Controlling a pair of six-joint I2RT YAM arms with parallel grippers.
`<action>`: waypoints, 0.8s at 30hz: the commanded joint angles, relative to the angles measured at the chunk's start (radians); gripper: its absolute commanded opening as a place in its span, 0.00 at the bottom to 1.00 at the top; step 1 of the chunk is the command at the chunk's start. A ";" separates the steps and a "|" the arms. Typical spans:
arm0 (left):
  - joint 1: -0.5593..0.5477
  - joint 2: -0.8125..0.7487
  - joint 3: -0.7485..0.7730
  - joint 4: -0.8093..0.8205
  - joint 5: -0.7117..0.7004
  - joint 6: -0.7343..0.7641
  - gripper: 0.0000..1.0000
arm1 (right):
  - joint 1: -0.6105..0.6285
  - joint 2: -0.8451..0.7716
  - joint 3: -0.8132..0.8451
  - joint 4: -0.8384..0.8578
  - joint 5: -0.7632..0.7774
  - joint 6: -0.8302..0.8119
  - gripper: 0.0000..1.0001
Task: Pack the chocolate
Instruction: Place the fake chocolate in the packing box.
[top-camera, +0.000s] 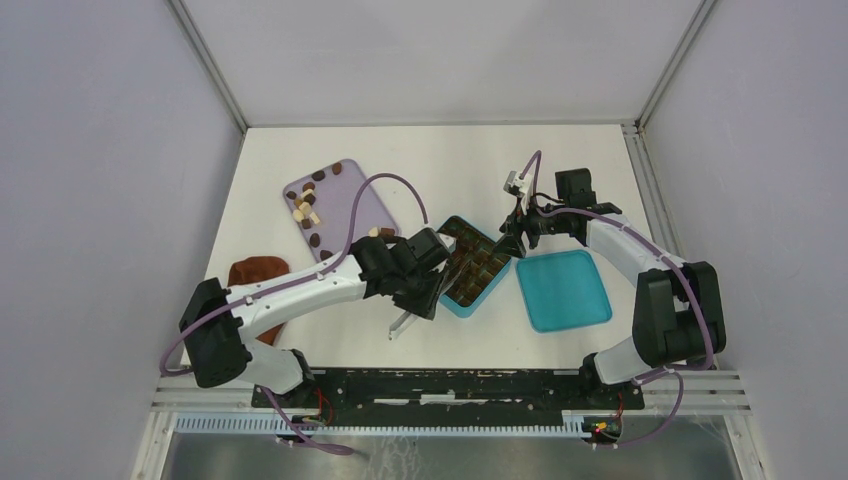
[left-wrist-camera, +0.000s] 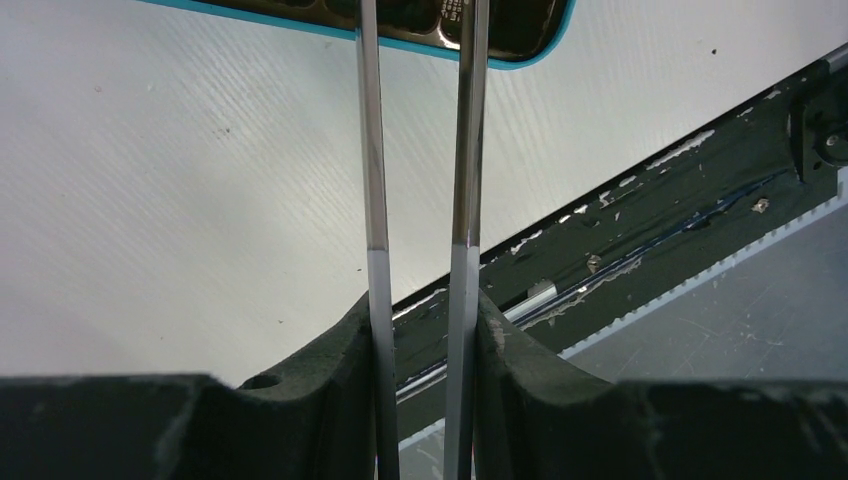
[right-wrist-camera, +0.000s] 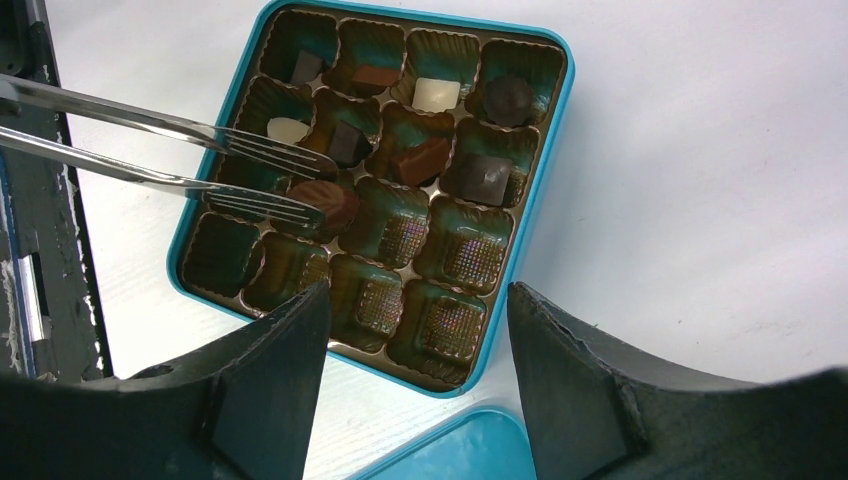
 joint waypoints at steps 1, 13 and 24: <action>-0.008 0.011 0.046 -0.011 -0.041 -0.016 0.11 | -0.004 0.005 0.038 -0.001 -0.013 -0.017 0.71; -0.019 0.022 0.066 -0.022 -0.044 -0.011 0.33 | -0.005 0.006 0.039 -0.004 -0.018 -0.018 0.71; -0.021 0.018 0.070 -0.030 -0.051 -0.013 0.40 | -0.004 0.003 0.041 -0.005 -0.020 -0.018 0.71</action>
